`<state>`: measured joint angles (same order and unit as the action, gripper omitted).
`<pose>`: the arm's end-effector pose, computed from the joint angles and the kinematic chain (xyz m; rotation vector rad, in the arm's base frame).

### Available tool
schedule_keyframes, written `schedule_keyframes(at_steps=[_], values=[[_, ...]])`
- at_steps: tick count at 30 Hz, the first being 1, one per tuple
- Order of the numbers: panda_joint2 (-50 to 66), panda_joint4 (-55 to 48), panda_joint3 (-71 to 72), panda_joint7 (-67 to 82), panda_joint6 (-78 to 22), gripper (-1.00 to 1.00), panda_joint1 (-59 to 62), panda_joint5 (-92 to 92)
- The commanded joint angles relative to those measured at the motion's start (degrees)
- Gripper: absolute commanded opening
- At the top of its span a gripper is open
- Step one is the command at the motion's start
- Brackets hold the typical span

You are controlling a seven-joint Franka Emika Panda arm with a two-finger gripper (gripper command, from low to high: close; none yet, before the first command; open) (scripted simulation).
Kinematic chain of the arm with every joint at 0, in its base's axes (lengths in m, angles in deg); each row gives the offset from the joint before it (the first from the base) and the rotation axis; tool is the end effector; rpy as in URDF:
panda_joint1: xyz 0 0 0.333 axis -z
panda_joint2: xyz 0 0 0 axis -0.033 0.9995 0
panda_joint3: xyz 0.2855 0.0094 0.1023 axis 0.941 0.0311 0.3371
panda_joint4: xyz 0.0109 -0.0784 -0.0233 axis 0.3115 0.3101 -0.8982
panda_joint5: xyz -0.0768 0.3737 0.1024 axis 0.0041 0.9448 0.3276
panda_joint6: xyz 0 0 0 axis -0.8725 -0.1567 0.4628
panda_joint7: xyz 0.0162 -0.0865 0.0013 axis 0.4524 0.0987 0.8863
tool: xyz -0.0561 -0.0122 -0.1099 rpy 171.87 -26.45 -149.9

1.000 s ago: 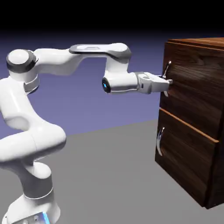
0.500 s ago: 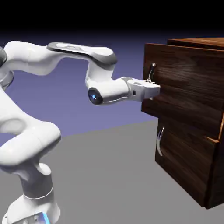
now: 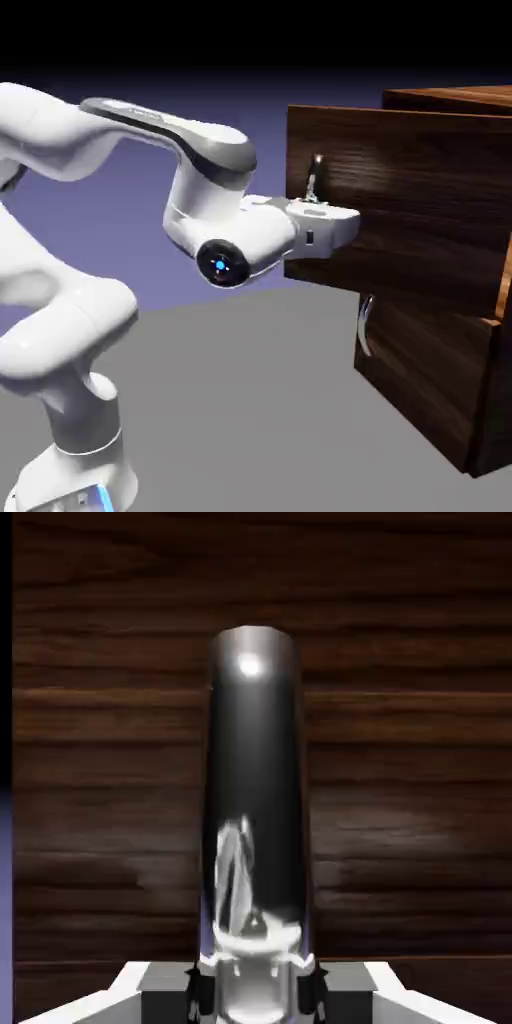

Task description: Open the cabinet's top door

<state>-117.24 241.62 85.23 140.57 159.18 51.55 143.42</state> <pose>0.3356 -0.0988 0.4856 -1.7167 0.0293 -1.2340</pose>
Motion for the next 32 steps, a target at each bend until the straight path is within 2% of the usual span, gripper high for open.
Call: schedule_keyframes(at_steps=[1,7,15,31,32], values=[[1.43,-0.72,-1.65,0.62,-2.34,-1.0,0.63,-2.44],[12.77,-8.3,-10.28,5.07,-16.32,-1.0,3.71,-17.0],[29.37,-23.26,-16.85,10.74,-31.68,-1.0,5.02,-30.85],[56.97,-56.4,-19.17,17.49,-54.36,-1.0,6.36,-44.02],[56.97,-56.4,-19.17,17.49,-54.36,1.0,6.36,-44.02]])
